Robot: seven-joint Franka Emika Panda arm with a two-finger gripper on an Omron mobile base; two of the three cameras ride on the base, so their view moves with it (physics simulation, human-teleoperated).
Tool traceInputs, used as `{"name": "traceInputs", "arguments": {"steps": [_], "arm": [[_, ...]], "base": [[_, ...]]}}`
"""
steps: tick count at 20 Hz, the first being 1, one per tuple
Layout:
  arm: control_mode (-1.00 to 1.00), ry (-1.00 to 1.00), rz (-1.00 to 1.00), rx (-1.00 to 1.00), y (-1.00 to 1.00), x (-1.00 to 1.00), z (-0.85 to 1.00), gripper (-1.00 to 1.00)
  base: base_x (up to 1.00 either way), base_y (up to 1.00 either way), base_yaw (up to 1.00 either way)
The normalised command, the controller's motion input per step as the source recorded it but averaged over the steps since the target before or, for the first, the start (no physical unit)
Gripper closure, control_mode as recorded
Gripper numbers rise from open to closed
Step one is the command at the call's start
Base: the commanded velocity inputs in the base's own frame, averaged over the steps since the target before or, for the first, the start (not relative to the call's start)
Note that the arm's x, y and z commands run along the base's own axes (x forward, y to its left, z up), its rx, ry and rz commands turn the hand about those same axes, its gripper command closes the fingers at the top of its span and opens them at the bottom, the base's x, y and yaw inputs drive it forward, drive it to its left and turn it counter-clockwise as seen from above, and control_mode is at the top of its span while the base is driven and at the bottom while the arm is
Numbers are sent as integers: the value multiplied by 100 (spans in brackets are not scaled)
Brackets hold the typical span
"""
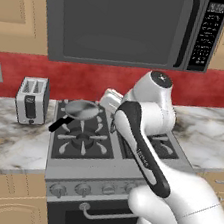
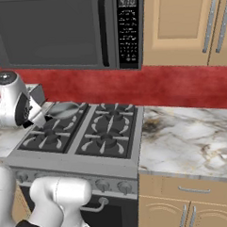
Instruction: Place the fish on the plate and place the bell pepper on the same plate.
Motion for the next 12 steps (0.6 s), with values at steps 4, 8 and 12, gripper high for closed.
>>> {"name": "traceInputs", "arguments": {"steps": [4, 8, 12], "arm": [[-100, 0, 1, -10, -20, -29, 0, 100], [-100, 0, 5, -3, -13, -20, 0, 100], [-100, 0, 0, -2, -2, -4, 0, 100]], "base": [[0, 0, 0], [0, 0, 0], [0, 0, 0]]}}
